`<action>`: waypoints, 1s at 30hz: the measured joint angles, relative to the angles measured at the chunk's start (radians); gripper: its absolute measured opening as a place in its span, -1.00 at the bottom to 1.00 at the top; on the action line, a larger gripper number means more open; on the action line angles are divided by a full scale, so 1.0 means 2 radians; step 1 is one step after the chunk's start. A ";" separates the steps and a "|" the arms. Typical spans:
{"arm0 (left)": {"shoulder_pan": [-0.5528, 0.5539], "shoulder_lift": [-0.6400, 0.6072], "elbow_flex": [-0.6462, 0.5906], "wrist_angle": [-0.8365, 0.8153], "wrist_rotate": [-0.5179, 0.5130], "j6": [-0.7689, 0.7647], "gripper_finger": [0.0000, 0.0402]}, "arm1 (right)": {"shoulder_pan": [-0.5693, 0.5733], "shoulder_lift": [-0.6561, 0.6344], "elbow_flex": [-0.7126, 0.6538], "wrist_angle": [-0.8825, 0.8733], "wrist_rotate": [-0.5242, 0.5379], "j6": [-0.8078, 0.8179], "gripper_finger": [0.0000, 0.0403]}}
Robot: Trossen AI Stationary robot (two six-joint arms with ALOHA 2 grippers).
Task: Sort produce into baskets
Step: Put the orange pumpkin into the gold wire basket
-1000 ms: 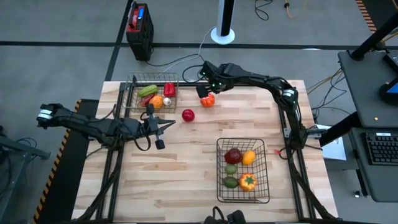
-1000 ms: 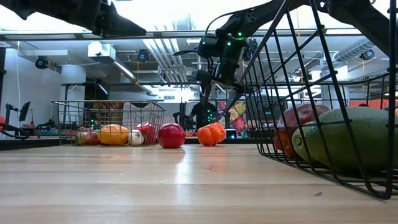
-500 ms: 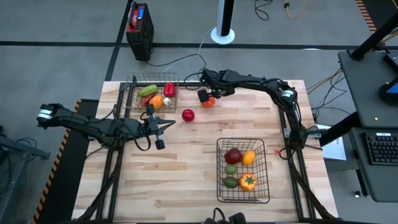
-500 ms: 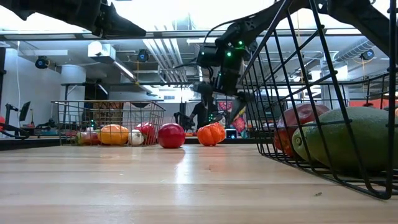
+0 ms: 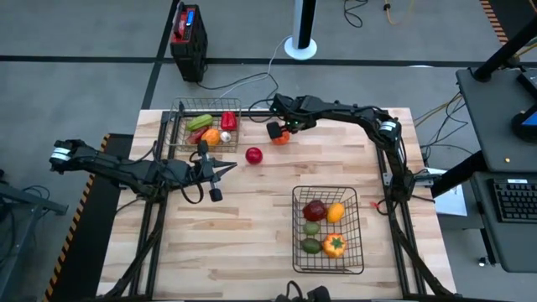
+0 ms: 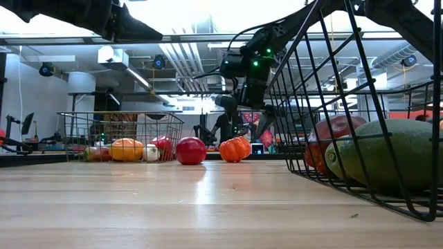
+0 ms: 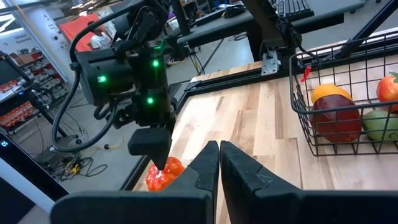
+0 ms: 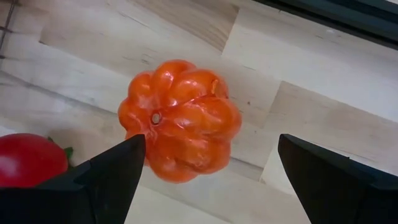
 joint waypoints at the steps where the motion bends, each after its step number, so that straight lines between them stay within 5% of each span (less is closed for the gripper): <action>1: 0.000 0.000 0.000 0.000 0.000 0.000 -1.00 | 0.001 0.000 0.000 0.000 0.000 -0.002 0.78; 12: 0.000 0.000 0.000 0.000 0.000 0.000 -1.00 | 0.005 0.000 -0.013 0.028 0.000 0.000 0.74; 30: 0.000 0.000 0.000 0.000 0.000 0.000 -1.00 | 0.006 0.000 -0.038 0.051 -0.017 -0.005 0.27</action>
